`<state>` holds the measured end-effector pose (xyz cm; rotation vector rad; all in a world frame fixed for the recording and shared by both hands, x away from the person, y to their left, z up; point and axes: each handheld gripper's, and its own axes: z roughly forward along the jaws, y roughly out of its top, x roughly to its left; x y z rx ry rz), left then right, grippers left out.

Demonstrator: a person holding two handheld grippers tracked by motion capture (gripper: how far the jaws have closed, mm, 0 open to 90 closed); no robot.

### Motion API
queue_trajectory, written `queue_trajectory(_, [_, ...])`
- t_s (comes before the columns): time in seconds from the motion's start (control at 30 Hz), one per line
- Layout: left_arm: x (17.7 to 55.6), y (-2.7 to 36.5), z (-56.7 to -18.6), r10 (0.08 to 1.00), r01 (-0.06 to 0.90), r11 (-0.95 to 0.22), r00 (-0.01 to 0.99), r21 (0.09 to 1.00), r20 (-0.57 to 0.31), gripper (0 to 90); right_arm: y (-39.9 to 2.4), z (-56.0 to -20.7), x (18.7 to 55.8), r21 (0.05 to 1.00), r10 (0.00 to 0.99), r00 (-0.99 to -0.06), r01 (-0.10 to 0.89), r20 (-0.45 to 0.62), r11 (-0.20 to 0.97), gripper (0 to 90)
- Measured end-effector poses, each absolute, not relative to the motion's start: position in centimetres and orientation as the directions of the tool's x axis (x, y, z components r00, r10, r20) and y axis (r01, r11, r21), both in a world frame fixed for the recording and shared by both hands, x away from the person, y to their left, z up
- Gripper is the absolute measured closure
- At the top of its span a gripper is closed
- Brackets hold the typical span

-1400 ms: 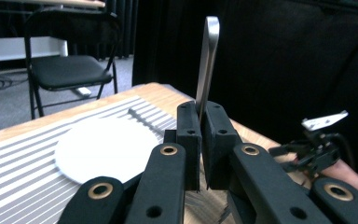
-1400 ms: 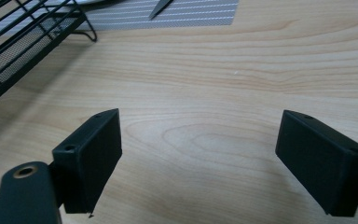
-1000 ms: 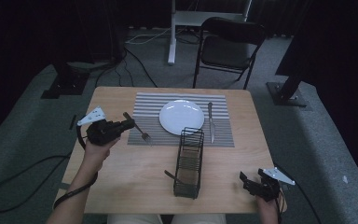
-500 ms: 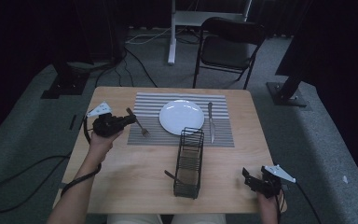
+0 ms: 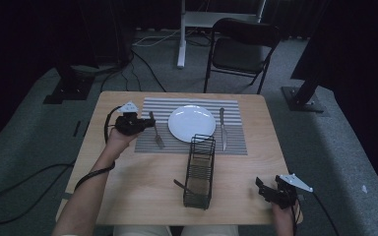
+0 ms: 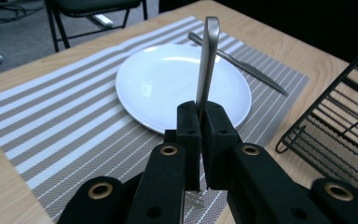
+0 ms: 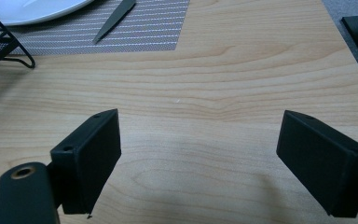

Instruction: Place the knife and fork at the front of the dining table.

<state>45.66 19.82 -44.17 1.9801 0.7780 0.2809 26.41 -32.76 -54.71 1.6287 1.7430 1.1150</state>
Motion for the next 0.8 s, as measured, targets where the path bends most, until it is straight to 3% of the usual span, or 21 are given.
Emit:
queue_trajectory(0.3, [45.8,19.1,-45.0,0.667,0.406,-0.295,0.735,0.865,-0.118,85.7,-32.8,-54.7,26.3,0.829,0.972,-0.158,0.556,0.177,-0.061,13.2])
queue_trajectory(0.37, [45.7,19.0,-45.4,0.673,0.404,-0.291,0.731,0.867,-0.115,78.0,-32.8,-54.7,26.3,0.829,0.971,-0.159,0.556,0.179,-0.062,13.2])
queue_trajectory(0.63, [45.4,18.0,-49.3,0.671,0.471,-0.289,0.720,0.833,-0.175,82.8,-32.9,-54.7,26.2,0.831,0.970,-0.160,0.553,0.182,-0.065,13.2])
queue_trajectory(0.8, [45.6,18.6,-49.8,0.685,0.498,-0.243,0.696,0.833,-0.216,85.7,-32.9,-54.7,26.2,0.829,0.970,-0.160,0.555,0.184,-0.066,13.2])
